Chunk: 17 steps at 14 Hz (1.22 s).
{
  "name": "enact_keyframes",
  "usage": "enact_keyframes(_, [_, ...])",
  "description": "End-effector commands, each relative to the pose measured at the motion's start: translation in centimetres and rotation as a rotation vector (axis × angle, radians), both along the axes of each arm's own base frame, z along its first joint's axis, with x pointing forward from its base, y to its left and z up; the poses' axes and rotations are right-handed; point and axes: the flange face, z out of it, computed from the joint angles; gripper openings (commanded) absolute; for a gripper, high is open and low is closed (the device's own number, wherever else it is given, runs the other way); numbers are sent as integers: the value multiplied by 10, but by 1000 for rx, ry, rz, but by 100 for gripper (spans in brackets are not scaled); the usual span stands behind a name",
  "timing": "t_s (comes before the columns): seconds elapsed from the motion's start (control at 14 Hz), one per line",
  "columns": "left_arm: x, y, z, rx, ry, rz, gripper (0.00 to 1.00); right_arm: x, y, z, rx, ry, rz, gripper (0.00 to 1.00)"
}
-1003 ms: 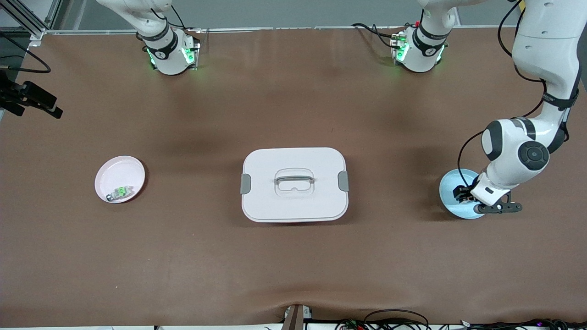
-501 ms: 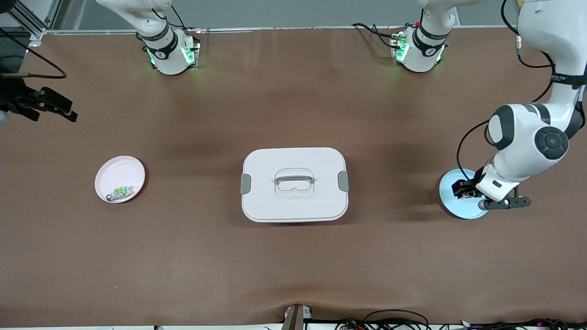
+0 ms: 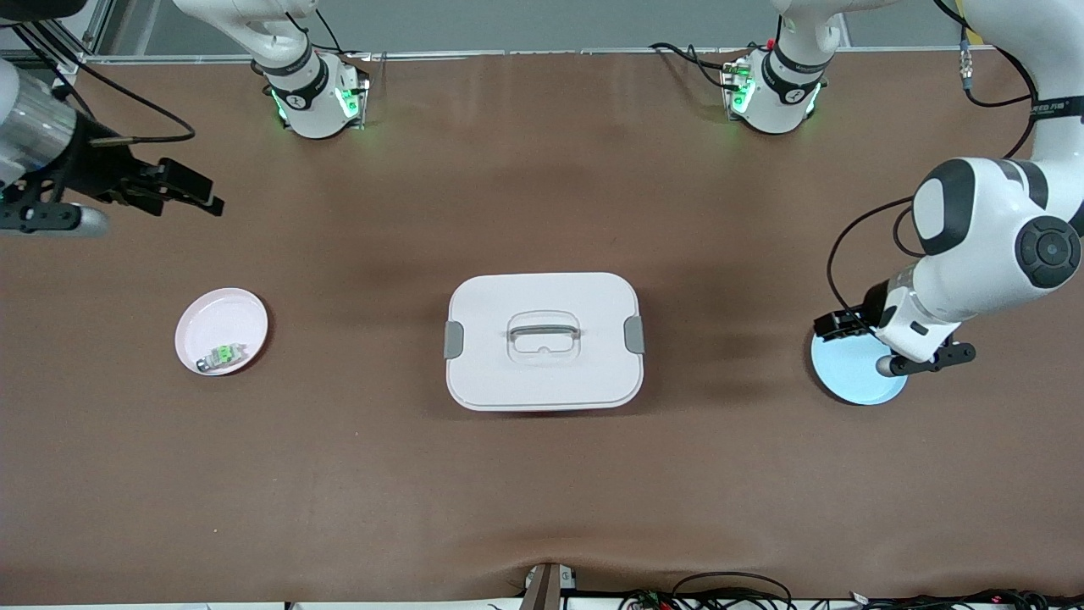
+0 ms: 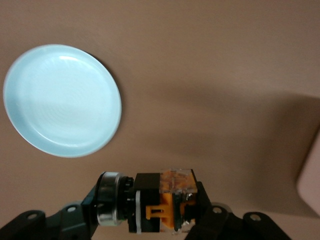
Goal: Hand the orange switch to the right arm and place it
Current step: 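Lift the switch with the left gripper while the right gripper approaches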
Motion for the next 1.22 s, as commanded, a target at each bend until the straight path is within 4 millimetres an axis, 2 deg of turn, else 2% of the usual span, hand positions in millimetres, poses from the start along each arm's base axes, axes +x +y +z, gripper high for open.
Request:
enact_keyframes(0.0, [-3,-41,30,-25,46,91,0,-7,37,-4,65,19,-39,100])
enact_keyframes(0.07, [-5,-60,38,-28,63,113,0,-8,52,-11,91,31,-83,100])
enact_keyframes(0.36, [-21,-136,61,-104,123,238,0,-23,136,-51,133,1,-135,100])
enact_keyframes(0.64, [-42,-211,82,-157,183,335,0,-38,204,-67,245,-55,-270,100])
enact_keyframes(0.86, [-48,-249,101,-264,269,409,0,-50,246,-76,332,-75,-378,100])
enact_keyframes(1.07, [-56,-280,102,-311,366,477,0,-57,272,-82,388,-73,-449,100])
enact_keyframes(1.15, [-57,-284,98,-307,397,518,0,-61,281,-81,423,-64,-480,100])
